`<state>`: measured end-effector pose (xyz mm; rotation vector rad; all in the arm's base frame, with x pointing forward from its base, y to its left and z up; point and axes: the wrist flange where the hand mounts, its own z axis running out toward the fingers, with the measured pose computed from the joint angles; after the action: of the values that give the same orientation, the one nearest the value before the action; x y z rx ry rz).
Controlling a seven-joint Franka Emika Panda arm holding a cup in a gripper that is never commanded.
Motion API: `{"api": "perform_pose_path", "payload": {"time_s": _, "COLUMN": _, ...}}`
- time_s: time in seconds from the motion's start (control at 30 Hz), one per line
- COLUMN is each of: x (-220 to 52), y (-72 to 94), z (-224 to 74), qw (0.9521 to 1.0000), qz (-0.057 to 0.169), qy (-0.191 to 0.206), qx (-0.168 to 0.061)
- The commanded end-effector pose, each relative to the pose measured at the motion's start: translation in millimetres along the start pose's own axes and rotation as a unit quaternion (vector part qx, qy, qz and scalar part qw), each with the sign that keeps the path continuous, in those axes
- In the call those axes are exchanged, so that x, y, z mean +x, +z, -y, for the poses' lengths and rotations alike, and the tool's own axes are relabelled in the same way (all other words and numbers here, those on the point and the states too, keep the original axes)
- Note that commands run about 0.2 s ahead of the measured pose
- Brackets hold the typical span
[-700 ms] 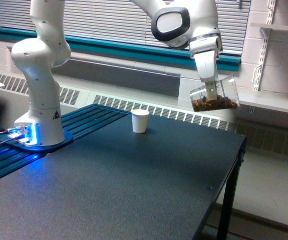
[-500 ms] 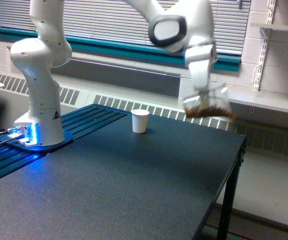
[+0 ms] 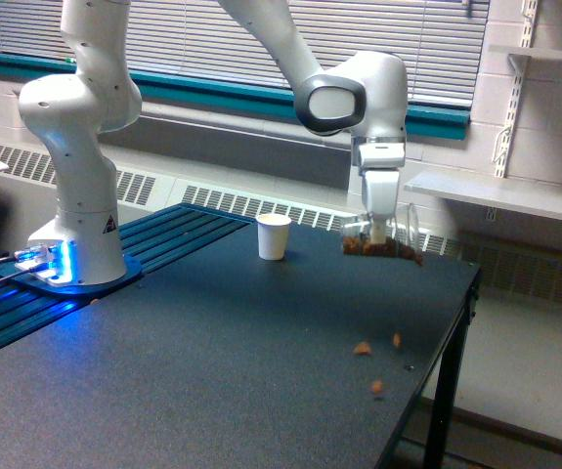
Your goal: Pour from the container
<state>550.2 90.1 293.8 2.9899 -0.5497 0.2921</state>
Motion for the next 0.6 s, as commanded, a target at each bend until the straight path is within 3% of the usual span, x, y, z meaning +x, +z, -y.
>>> {"api": "perform_pose_path", "payload": {"time_s": 0.03, "x": 17.6, "y": -12.8, "z": -6.6, "qw": 0.9991, "qz": -0.031, "qy": 0.028, "qx": 0.0}}
{"api": "perform_pose_path", "payload": {"time_s": 0.2, "x": 21.8, "y": -13.1, "z": -5.0, "qw": 0.9987, "qz": -0.042, "qy": 0.028, "qx": -0.001}}
{"api": "perform_pose_path", "payload": {"time_s": 0.6, "x": 4.7, "y": -5.7, "z": -0.7, "qw": 0.9991, "qz": -0.04, "qy": 0.005, "qx": -0.012}}
